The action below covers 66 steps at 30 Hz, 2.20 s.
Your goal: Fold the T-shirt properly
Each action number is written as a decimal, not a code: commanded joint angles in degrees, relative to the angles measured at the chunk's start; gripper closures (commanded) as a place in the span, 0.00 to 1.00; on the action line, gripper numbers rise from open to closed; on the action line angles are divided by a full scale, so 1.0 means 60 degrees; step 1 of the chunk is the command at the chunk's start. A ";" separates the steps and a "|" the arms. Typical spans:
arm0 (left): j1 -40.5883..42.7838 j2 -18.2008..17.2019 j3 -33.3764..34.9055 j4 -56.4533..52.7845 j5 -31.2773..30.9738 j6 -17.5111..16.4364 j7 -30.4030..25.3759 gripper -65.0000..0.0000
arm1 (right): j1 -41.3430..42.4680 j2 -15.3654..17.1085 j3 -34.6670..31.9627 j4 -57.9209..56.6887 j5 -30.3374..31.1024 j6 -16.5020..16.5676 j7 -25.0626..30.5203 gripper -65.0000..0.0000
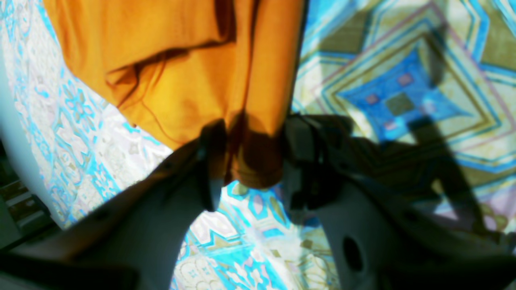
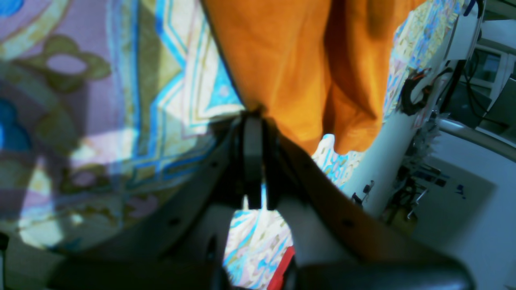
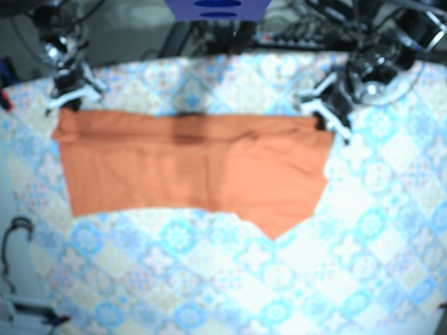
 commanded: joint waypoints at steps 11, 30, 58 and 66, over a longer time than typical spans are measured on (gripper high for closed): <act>-0.0085 -0.0036 -0.0032 -0.0098 0.0209 0.0207 0.0370 1.00 | -0.0007 0.0129 0.0024 0.0078 0.0009 0.0025 0.0021 1.00; 0.0940 -0.0871 -0.0076 0.1368 0.0195 0.0207 0.0341 1.00 | -0.0476 0.0335 0.0053 0.0752 0.0009 0.0025 0.0021 1.00; 0.3212 -0.1911 -0.0090 0.1998 0.0195 0.0281 0.0282 1.00 | -0.1619 0.0540 0.0126 0.0781 0.0024 -0.0004 0.0050 1.00; 0.3446 -0.2204 -0.0090 0.1998 0.0195 0.0281 0.0282 1.00 | -0.1897 0.0540 0.0126 0.0781 0.0024 -0.0004 0.0050 1.00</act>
